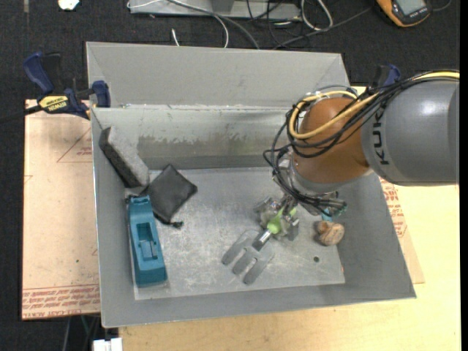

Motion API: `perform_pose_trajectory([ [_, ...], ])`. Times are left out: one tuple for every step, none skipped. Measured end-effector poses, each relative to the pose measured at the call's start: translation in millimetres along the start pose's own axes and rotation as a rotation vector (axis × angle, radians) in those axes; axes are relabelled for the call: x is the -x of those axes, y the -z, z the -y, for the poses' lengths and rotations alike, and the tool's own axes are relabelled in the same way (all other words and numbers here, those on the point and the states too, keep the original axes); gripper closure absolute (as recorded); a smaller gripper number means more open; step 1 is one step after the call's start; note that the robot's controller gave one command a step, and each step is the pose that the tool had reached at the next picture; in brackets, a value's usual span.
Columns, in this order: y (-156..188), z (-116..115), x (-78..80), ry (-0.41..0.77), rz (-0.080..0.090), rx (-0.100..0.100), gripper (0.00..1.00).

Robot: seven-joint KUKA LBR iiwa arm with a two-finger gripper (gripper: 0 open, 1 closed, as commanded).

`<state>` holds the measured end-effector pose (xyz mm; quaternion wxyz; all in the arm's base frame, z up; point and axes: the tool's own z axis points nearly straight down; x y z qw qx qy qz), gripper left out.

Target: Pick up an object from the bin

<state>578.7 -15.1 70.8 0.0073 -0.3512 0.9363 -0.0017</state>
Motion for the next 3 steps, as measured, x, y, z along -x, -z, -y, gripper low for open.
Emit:
perform_pose_trajectory([
  [0, 0, 0.0, 0.0, 0.0, 0.0, 1.0],
  [51, -3, -7.1, -0.01, -0.005, 0.005, 1.0],
  [119, -14, -5.9, -0.009, -0.006, 0.007, 1.0],
])
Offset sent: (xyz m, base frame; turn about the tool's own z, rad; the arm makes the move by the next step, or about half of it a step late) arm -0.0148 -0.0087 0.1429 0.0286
